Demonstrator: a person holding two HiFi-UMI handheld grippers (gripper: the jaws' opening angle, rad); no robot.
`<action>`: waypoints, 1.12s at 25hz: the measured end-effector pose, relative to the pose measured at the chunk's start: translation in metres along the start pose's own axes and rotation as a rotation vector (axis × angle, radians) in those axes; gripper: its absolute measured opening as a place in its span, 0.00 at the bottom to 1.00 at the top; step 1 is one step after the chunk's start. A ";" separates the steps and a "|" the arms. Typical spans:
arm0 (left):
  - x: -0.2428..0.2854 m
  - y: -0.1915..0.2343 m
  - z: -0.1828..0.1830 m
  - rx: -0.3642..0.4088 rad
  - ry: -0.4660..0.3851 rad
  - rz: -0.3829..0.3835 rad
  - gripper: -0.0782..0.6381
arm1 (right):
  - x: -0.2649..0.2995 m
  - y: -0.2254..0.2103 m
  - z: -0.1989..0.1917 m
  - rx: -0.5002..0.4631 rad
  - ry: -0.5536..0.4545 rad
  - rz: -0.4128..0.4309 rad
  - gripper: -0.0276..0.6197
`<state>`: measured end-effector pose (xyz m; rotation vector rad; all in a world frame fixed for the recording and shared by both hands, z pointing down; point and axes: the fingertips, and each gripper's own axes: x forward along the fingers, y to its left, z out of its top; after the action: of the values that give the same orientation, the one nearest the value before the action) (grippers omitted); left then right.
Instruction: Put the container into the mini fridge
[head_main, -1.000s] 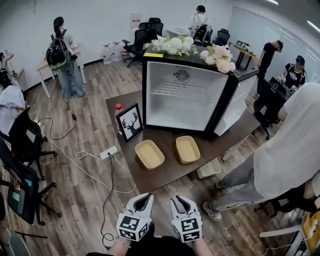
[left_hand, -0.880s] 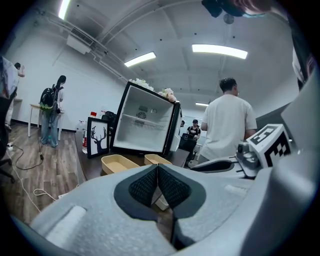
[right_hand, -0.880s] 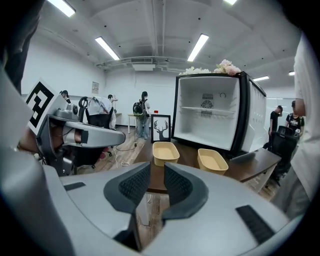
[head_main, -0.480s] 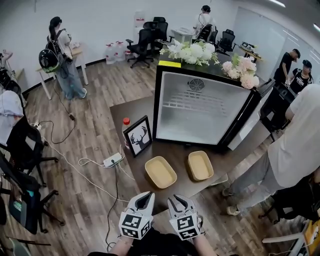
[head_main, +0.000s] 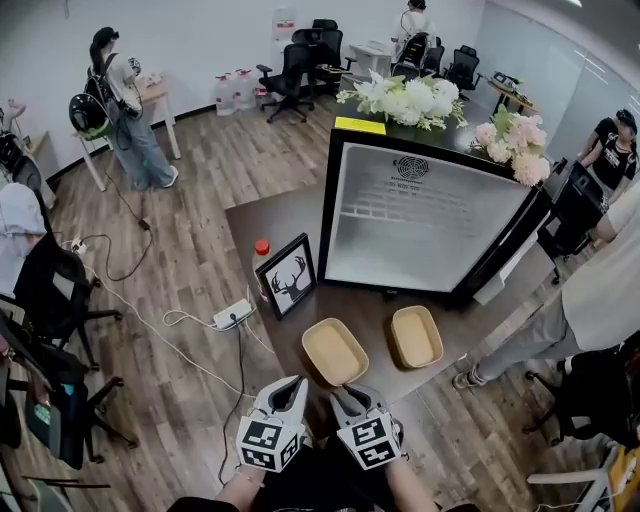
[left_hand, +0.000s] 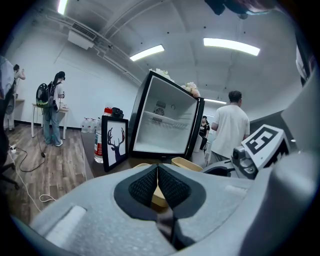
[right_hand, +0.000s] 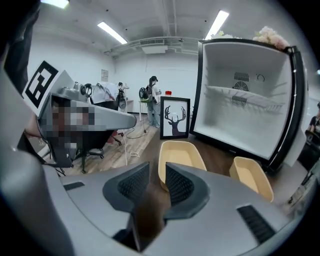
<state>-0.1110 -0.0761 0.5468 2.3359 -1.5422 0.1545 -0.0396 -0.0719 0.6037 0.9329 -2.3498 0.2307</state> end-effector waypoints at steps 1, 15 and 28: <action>0.000 0.002 -0.001 -0.007 0.004 0.007 0.12 | 0.005 -0.001 0.000 0.023 0.003 0.016 0.21; 0.027 0.019 0.017 -0.076 -0.012 0.096 0.12 | 0.057 -0.006 -0.025 -0.090 0.233 0.171 0.22; 0.030 0.036 0.023 -0.156 -0.031 0.176 0.12 | 0.083 -0.001 -0.038 -0.271 0.361 0.218 0.18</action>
<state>-0.1343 -0.1227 0.5410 2.0921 -1.7096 0.0379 -0.0692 -0.1060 0.6832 0.4606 -2.0772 0.1467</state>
